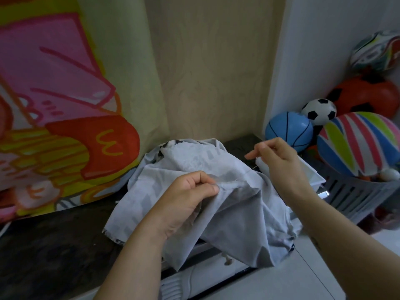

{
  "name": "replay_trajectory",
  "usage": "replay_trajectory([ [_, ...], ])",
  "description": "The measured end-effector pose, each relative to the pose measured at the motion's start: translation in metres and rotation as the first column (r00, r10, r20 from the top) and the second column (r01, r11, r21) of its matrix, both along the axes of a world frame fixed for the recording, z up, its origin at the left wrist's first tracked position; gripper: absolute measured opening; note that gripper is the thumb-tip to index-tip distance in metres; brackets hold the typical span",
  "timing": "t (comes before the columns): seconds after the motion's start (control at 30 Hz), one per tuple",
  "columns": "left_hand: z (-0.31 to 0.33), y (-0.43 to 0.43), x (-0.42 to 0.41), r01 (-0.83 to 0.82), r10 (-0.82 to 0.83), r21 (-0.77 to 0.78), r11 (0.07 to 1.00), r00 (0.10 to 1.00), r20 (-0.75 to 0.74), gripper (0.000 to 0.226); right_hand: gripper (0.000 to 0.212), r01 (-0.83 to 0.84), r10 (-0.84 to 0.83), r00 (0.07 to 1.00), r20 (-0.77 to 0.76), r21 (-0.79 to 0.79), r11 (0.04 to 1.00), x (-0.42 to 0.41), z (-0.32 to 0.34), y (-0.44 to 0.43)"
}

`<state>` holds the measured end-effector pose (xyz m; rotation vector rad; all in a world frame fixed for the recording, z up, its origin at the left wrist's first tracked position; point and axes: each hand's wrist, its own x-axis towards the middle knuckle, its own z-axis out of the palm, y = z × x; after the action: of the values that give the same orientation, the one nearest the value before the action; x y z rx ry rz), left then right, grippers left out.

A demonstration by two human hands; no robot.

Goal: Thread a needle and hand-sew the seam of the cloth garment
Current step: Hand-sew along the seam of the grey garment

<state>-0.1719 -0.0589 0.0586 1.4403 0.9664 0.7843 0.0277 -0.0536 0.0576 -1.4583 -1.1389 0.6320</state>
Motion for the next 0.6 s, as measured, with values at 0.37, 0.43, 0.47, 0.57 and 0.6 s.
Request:
replay_trajectory([
  [0.37, -0.001, 0.002, -0.004, 0.029, -0.028, 0.005, 1.0, 0.998, -0.05, 0.014, 0.012, -0.013, 0.01, 0.994, 0.111, 0.027, 1.0, 0.01, 0.0, 0.004],
  [0.43, -0.002, 0.002, -0.005, 0.027, -0.026, 0.005, 1.0, 0.998, -0.054, 0.012, 0.012, 0.0, -0.006, 0.992, 0.122, 0.052, 0.999, 0.011, 0.002, 0.004],
  [0.47, -0.001, 0.002, -0.005, 0.025, -0.025, 0.0, 1.0, 0.998, -0.051, 0.01, 0.012, 0.012, -0.019, 0.991, 0.134, 0.053, 0.999, 0.012, 0.001, 0.004],
  [0.57, -0.002, 0.001, -0.005, 0.023, -0.023, 0.0, 1.0, 0.998, -0.06, 0.011, 0.012, 0.037, -0.042, 0.984, 0.172, 0.033, 0.999, 0.016, -0.003, 0.003],
  [0.6, -0.002, 0.001, -0.004, 0.023, -0.023, 0.002, 1.0, 0.998, -0.065, 0.012, 0.013, 0.037, -0.041, 0.982, 0.184, 0.028, 0.999, 0.016, -0.003, 0.003],
])
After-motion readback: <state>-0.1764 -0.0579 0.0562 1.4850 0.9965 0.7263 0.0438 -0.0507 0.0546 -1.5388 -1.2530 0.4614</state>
